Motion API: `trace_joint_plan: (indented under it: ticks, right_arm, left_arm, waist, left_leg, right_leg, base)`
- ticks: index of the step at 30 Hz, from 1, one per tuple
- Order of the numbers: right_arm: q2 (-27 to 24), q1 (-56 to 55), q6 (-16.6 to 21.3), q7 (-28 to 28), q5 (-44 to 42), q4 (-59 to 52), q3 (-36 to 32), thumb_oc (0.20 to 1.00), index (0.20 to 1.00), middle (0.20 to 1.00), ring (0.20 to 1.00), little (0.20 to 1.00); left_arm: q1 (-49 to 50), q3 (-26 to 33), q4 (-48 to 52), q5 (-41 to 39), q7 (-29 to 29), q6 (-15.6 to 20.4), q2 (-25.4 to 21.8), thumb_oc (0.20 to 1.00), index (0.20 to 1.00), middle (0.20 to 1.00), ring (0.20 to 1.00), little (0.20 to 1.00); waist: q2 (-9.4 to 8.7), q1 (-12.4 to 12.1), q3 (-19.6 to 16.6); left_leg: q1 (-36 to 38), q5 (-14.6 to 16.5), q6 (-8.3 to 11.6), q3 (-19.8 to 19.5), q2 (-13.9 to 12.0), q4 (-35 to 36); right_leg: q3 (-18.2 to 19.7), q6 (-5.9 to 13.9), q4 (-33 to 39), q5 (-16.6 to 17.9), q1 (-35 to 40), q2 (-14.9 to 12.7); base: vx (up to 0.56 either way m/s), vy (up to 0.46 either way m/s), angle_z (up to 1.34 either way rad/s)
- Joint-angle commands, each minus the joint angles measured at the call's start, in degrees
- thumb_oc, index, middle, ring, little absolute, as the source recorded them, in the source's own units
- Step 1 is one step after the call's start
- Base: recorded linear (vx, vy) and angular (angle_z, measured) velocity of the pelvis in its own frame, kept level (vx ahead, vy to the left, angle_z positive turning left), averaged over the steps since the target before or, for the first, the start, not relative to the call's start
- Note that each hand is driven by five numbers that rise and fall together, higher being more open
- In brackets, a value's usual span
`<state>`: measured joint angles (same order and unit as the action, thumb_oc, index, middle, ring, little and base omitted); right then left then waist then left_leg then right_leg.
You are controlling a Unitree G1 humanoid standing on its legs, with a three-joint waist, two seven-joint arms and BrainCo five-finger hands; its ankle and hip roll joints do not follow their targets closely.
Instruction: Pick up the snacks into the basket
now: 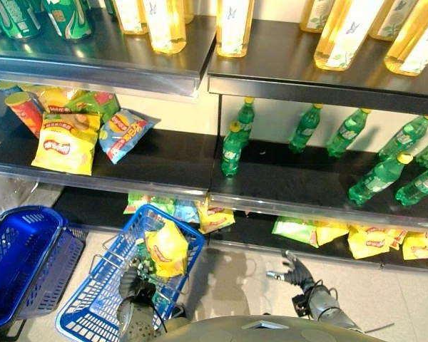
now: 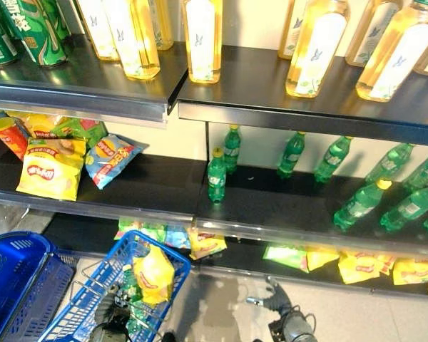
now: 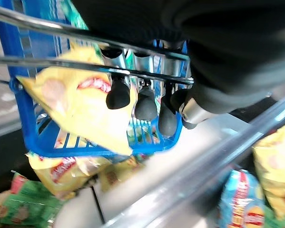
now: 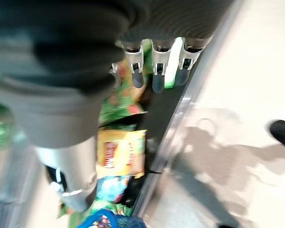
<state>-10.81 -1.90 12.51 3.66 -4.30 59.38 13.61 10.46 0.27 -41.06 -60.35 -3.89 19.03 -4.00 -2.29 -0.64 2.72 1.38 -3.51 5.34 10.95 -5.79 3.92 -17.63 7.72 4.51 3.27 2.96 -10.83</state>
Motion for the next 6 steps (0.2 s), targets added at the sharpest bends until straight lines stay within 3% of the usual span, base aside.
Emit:
trace_joint_plan:
  ticks: [1,6]
  right_arm:
    - [1.03,5.31,1.1,2.49,-8.19,8.0,-4.04,1.0,1.0,1.0,1.0,1.0]
    - [1.89,7.74,0.66,5.31,-11.89,14.95,-7.47,1.0,1.0,1.0,1.0,1.0]
  left_arm:
    - [-6.08,0.34,2.14,4.83,4.15,3.69,0.74,0.2,0.2,0.2,0.2,0.2]
    - [-5.62,-1.79,2.09,3.95,4.69,3.08,1.75,0.2,0.2,0.2,0.2,0.2]
  waist:
    - [0.63,0.43,-0.7]
    - [1.35,0.51,-1.42]
  left_leg:
    - [-2.2,-1.86,-0.57,-1.88,0.01,1.08]
    - [-1.8,-1.53,-0.4,-1.74,-0.35,1.08]
  right_leg:
    - [0.2,3.27,-0.31,4.58,-1.94,-1.59]
    - [0.38,3.04,0.05,4.16,-1.45,-1.35]
  base:
    - [0.0,0.0,0.0]
    - [0.04,-0.029,0.01]
